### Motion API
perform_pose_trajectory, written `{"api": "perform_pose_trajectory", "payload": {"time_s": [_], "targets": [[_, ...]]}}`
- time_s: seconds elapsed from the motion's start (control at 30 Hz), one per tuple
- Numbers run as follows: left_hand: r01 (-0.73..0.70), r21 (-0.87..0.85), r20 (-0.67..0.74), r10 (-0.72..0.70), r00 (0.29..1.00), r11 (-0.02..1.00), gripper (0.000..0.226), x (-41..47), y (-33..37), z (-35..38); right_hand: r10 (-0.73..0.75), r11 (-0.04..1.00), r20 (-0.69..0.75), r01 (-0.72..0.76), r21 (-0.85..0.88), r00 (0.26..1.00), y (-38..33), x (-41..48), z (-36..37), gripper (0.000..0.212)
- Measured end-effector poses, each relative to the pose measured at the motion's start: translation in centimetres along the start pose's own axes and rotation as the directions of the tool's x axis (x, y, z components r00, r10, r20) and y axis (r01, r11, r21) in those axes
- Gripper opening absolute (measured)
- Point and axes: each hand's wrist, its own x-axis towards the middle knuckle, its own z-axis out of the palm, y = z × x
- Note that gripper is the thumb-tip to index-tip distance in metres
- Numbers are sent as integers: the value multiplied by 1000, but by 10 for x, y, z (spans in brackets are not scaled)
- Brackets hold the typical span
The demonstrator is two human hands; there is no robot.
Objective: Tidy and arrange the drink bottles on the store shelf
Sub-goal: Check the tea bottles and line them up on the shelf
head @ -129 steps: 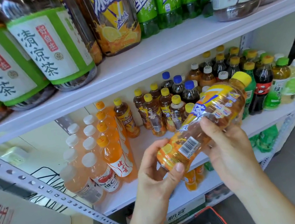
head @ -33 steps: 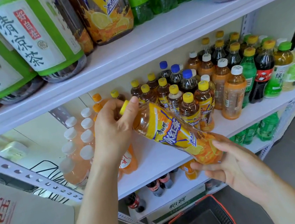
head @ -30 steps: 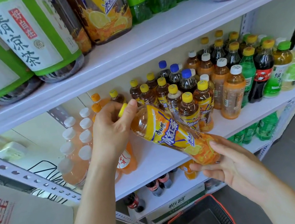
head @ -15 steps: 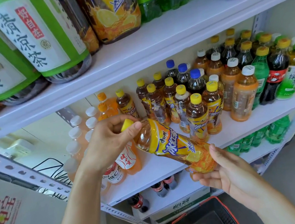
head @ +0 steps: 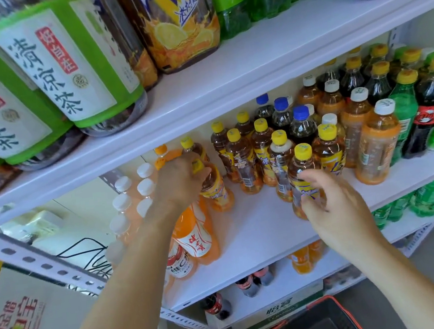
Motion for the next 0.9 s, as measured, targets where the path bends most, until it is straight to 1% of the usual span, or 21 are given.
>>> {"api": "perform_pose_trajectory", "payload": {"time_s": [0.07,0.13,0.3,0.4,0.47,0.53,0.57,0.6,0.63,0.67,0.73,0.77,0.83,0.87,0.9], "targets": [[-10,70,34,7,999,997,31,14,-5,14,-104,987,-47,98,-125,993,-2,14,-2,40],[-14,155,78,2,997,988,33,28,-11,23,-158,966,-52,144,-214,986,2,27,-1,45],[-35,375,179,-35,983,926,38,54,-9,38,-154,933,-5,143,-331,988,12,46,9,55],[10,411,217,-109,970,911,35,64,-9,42,-166,909,24,162,-383,986,15,52,14,61],[40,422,242,-155,958,906,29,68,-10,40,-173,888,44,175,-425,984,16,56,16,60],[61,460,229,-185,956,886,27,67,-6,36,-177,867,57,183,-462,983,17,58,16,58],[58,488,210,-181,961,871,29,66,-2,34,-184,857,60,190,-479,981,17,58,16,56],[40,495,183,-149,972,868,31,65,3,33,-195,847,58,198,-493,979,17,58,16,54],[2,464,157,-84,984,886,36,65,8,35,-205,838,53,204,-505,977,17,59,15,52],[-57,385,140,3,990,921,42,65,14,37,-212,833,50,207,-514,976,17,59,14,50],[-188,159,129,169,977,969,56,69,29,42,-221,832,43,211,-513,974,17,62,13,44],[-227,90,156,211,965,970,61,72,36,46,-223,834,40,212,-509,974,17,63,12,40],[-252,85,269,222,937,964,66,78,49,55,-233,834,36,218,-507,972,16,64,11,36],[-256,112,313,210,926,960,64,81,53,60,-241,835,28,222,-504,970,16,63,10,36],[-253,138,328,197,924,958,58,81,55,63,-247,837,20,224,-499,969,17,61,9,38]]}}
